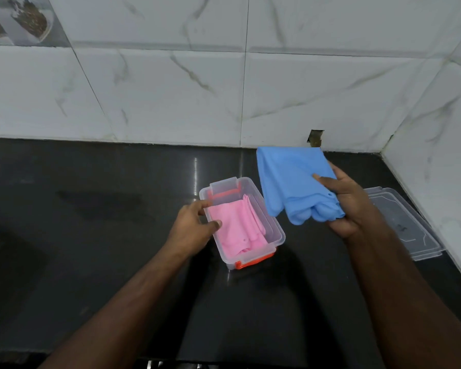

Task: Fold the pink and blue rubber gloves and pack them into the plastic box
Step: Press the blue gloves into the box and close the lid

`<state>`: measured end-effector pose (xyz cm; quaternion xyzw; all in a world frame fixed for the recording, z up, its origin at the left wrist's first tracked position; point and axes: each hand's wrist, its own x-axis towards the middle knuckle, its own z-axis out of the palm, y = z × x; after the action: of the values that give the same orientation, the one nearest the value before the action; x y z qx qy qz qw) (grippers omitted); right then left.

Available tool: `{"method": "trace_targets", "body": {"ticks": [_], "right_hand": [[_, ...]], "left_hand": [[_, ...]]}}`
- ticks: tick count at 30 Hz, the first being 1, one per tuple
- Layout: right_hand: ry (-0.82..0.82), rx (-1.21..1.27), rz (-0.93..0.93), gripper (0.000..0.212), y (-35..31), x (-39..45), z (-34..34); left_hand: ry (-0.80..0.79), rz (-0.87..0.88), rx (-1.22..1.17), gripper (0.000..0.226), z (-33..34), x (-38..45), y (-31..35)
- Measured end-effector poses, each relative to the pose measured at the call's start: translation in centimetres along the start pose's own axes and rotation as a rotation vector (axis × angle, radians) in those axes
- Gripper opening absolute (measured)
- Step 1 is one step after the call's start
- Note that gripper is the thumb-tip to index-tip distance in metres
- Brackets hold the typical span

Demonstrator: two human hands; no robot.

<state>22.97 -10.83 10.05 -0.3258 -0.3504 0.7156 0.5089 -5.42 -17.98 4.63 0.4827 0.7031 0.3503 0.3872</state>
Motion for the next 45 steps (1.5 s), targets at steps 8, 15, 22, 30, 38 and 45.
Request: {"method": "trace_targets", "body": {"ticks": [8, 15, 22, 30, 38, 45], "right_hand": [[-0.008, 0.084, 0.046, 0.047, 1.9, -0.2, 1.2], [-0.063, 0.21, 0.103, 0.04, 3.7, -0.3, 3.9], [0.079, -0.152, 0.08, 0.043, 5.4, 0.1, 4.1], [0.174, -1.009, -0.05, 0.049, 7.3, 0.3, 3.6], [0.142, -1.311, -0.092, 0.069, 8.3, -0.2, 5.1], [0.123, -1.607, -0.093, 0.052, 8.7, -0.1, 6.1]], "left_hand": [[0.04, 0.097, 0.165, 0.041, 1.4, 0.7, 2.3], [-0.296, -0.116, -0.557, 0.061, 1.2, 0.4, 5.8], [-0.213, -0.195, -0.552, 0.049, 0.8, 0.8, 5.0], [-0.105, -0.005, 0.014, 0.065, 0.8, 1.1, 4.4], [-0.134, 0.12, 0.537, 0.056, 1.2, 1.0, 6.1], [-0.225, 0.105, 0.699, 0.044, 2.0, 0.6, 7.5]]}}
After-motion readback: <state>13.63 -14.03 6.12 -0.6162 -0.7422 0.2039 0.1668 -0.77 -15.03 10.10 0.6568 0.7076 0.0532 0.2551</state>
